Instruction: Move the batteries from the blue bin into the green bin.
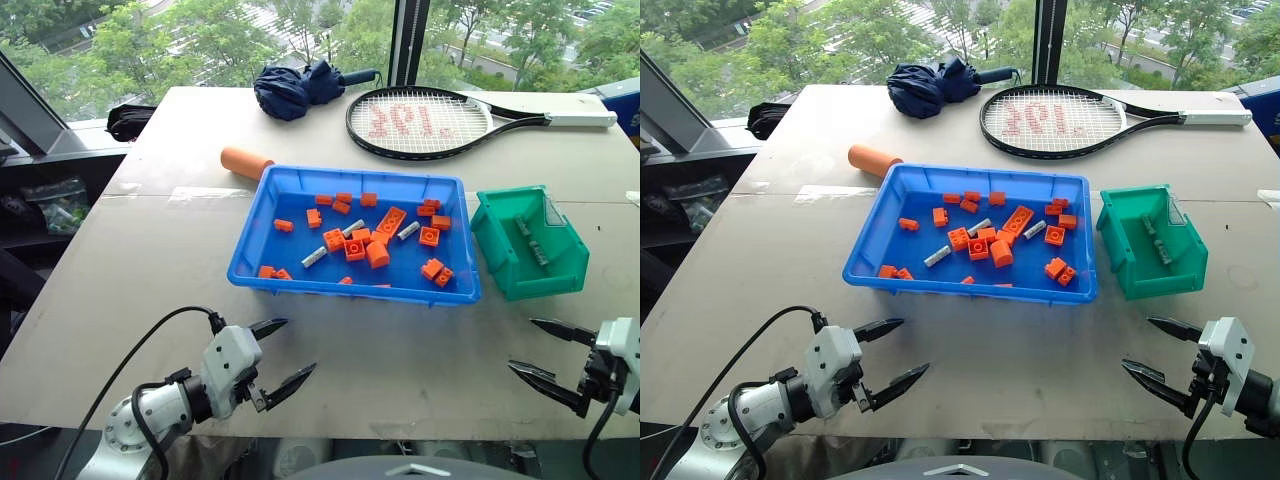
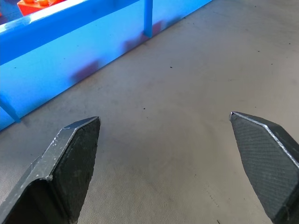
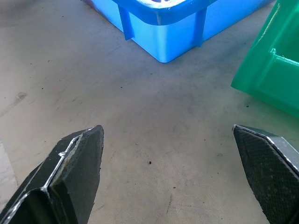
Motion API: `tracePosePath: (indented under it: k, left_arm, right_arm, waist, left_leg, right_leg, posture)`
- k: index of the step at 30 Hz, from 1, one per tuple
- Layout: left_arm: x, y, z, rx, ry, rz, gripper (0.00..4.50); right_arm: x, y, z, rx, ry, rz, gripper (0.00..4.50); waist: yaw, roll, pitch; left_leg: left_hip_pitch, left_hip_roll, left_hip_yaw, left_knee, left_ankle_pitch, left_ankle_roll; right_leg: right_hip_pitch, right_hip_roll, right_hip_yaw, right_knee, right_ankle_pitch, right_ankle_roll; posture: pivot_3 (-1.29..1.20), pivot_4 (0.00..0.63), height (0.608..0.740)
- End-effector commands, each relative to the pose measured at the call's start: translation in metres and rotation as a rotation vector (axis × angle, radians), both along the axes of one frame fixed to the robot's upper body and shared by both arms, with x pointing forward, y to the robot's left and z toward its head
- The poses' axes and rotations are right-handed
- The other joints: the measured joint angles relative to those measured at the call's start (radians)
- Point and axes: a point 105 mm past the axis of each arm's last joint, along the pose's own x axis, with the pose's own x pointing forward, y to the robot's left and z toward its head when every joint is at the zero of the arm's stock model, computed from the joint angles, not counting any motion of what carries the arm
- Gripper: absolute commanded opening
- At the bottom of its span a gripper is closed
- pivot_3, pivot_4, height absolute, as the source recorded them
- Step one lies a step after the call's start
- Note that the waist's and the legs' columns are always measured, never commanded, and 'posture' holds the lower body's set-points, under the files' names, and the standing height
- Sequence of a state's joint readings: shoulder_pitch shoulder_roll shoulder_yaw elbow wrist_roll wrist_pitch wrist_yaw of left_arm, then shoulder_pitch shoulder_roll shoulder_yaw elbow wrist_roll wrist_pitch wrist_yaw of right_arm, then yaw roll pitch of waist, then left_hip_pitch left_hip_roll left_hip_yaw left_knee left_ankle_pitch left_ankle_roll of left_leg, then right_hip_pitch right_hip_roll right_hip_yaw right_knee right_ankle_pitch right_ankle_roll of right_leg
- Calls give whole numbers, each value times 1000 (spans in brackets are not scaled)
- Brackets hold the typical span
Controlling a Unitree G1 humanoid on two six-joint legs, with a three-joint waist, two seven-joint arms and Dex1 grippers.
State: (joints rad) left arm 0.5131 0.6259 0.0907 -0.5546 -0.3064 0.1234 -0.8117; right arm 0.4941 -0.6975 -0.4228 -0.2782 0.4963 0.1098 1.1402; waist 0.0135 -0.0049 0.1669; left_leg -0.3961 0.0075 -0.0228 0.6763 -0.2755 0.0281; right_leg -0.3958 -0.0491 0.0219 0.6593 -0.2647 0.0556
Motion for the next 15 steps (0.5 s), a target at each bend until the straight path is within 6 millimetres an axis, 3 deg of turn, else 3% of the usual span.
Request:
tracePosePath:
  k: [1, 15]
  left_arm:
    - [-2, -2, 6, -15, -24, -19, 4500]
    - [-2, -2, 5, -46, -6, -42, 4500]
  right_arm:
    - [-1, 4, 7, -17, -43, 26, 4425]
    - [-10, 1, 2, -48, -32, 49, 4425]
  waist:
    - [0, 0, 0]
    - [0, 0, 0]
  left_leg:
    - [0, 0, 0, 0, 0, 0]
    - [0, 0, 0, 0, 0, 0]
  right_leg:
    - [0, 0, 0, 0, 0, 0]
    - [0, 0, 0, 0, 1, 2]
  posture:
    - [0, 150, 740]
    - [0, 150, 740]
